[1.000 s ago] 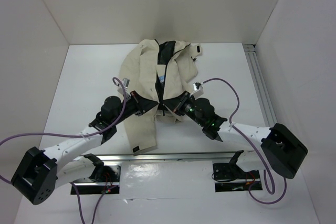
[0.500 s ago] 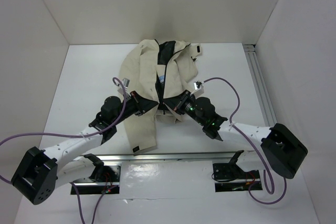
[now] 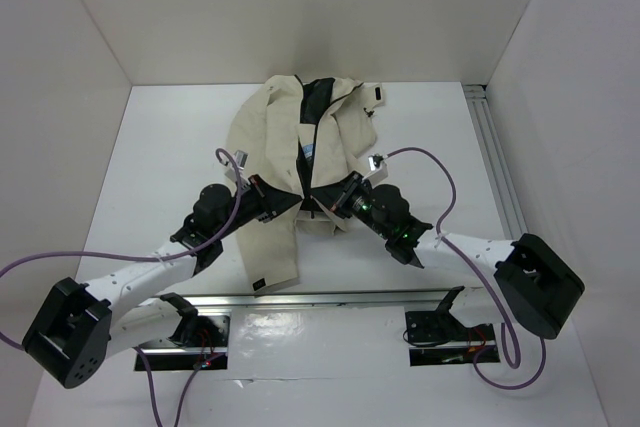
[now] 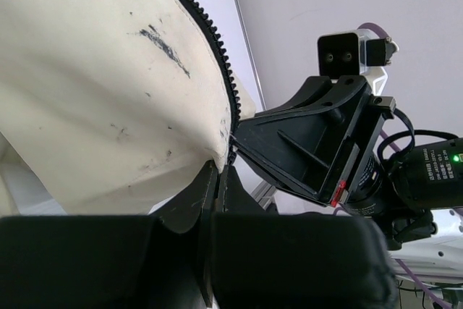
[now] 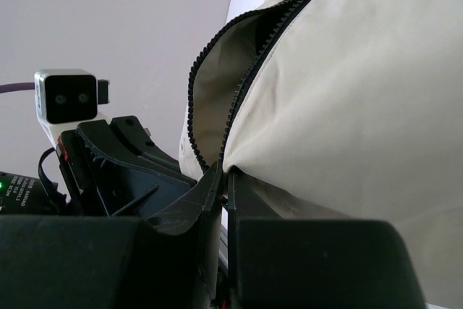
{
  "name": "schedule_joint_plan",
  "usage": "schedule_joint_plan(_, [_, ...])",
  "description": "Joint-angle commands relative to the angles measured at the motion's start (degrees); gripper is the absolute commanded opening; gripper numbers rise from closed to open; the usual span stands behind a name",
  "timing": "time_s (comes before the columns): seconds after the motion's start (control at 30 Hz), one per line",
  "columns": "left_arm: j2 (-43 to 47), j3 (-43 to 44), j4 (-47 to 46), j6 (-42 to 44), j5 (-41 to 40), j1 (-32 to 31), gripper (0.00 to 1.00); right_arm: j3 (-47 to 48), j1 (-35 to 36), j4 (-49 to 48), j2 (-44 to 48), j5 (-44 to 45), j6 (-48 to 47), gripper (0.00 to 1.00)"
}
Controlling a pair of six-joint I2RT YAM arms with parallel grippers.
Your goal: Zip up the jacket
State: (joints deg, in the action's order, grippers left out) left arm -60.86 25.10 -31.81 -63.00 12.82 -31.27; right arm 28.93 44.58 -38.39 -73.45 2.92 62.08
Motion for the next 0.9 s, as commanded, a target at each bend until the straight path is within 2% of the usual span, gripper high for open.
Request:
schedule_joint_plan(0.0, [0.0, -0.1, -4.0, -0.4, 1.4, 0.1, 0.00, 2.4, -0.6, -6.0, -0.1, 0.3, -0.2, 0.00])
schedule_joint_plan(0.37, [-0.5, -0.7, -4.0, -0.4, 1.4, 0.1, 0.00, 1.3, -0.6, -9.4, -0.1, -0.2, 1.9, 0.00])
schedule_joint_plan(0.87, [-2.2, -0.7, -5.2, 0.2, 2.0, 0.1, 0.00, 1.8, -0.6, -8.4, -0.1, 1.7, 1.9, 0.00])
